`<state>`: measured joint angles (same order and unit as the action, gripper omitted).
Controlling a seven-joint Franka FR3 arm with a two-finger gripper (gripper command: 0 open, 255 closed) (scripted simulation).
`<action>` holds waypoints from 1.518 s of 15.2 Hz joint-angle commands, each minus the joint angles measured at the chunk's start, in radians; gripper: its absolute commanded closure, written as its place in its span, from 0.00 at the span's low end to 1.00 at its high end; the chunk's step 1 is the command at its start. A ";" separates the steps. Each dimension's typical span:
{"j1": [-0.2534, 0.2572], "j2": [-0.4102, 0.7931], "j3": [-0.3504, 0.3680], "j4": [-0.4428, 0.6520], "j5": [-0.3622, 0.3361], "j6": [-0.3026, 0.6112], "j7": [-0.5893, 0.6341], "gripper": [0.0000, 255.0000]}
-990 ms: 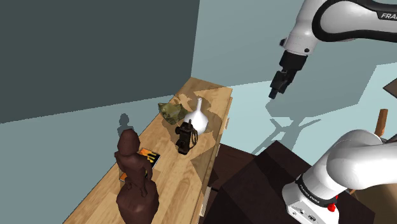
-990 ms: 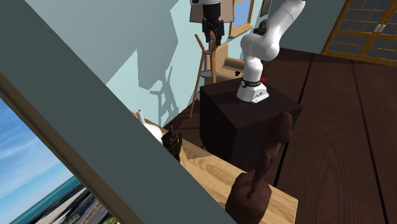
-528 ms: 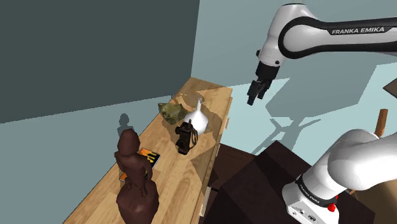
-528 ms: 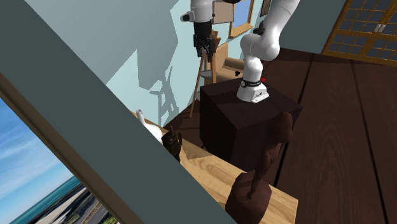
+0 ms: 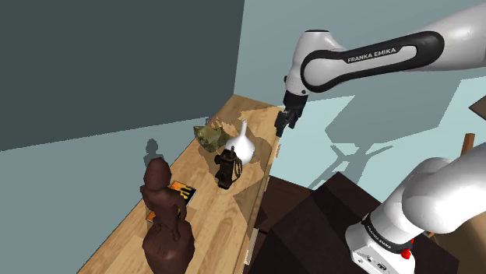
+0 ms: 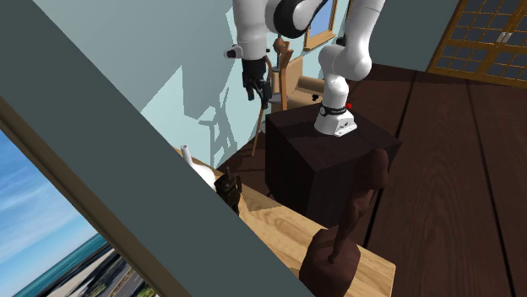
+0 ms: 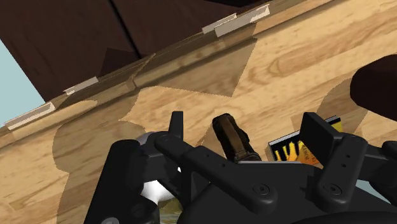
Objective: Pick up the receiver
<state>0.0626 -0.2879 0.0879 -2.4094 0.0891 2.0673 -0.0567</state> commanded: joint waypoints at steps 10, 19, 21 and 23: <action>0.038 0.427 0.053 0.226 -0.068 0.214 0.059 0.00; 0.101 0.776 0.051 0.520 -0.155 0.274 0.110 0.00; 0.118 0.855 0.047 0.601 -0.170 0.273 0.117 0.00; 0.134 0.933 0.043 0.686 -0.183 0.266 0.122 0.00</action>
<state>0.1863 0.6119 0.1314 -1.7648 -0.0879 2.3407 0.0598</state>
